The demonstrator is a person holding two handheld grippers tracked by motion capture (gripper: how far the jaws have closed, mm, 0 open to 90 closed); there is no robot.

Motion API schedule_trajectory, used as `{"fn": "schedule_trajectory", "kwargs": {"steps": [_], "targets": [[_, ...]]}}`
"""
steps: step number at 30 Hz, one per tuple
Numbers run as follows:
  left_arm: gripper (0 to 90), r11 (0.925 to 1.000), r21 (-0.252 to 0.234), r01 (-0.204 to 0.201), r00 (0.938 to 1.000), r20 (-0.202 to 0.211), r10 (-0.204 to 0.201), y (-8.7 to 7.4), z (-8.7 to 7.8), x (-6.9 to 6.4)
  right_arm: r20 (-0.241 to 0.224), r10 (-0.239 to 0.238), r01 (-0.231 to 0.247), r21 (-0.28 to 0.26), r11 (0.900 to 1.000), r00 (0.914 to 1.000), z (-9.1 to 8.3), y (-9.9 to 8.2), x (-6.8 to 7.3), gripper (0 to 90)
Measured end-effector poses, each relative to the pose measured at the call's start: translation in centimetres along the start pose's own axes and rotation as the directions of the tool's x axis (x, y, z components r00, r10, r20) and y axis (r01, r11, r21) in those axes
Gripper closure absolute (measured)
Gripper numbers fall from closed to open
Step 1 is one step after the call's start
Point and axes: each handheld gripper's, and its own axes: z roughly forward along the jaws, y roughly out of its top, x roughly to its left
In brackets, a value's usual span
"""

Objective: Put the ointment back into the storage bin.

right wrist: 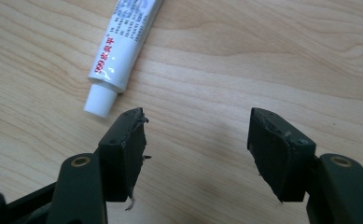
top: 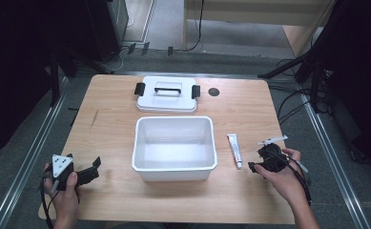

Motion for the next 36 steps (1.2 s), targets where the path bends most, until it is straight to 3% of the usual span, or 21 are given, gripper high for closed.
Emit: {"fn": "schedule_trajectory", "kwargs": {"steps": [8,17,24,28,32,36], "targets": [[0.0,1.0000,-0.003,0.005,1.0000,0.005,-0.005,0.0,0.0,0.0,-0.046,-0.023,0.029,0.151,0.9880,0.9987,0.3,3.1,0.9,40.9],[0.0,1.0000,-0.001,0.007,0.9999,0.011,-0.007,0.0,0.1,0.1,-0.081,0.008,0.011,0.223,0.9748,0.9967,0.5,6.4,1.6,46.4],[0.0,0.9999,-0.003,0.012,0.9998,0.015,-0.011,0.0,0.0,0.1,-0.094,0.061,-0.028,0.319,0.9472,0.9937,1.6,8.3,2.5,51.7],[0.0,0.9999,-0.003,0.013,0.9998,0.015,-0.013,0.0,0.0,0.1,-0.064,0.089,-0.060,0.361,0.9307,0.9940,2.6,8.9,2.9,55.0],[0.0,0.9999,-0.004,0.017,0.9997,0.017,-0.017,0.0,0.0,0.2,-0.066,0.100,-0.068,0.378,0.9231,0.9927,3.3,9.2,3.0,56.2],[0.0,0.9999,-0.003,0.016,0.9997,0.017,-0.016,0.0,0.0,0.2,-0.057,0.095,-0.063,0.416,0.9073,0.9938,4.2,9.4,3.4,62.4]]}}
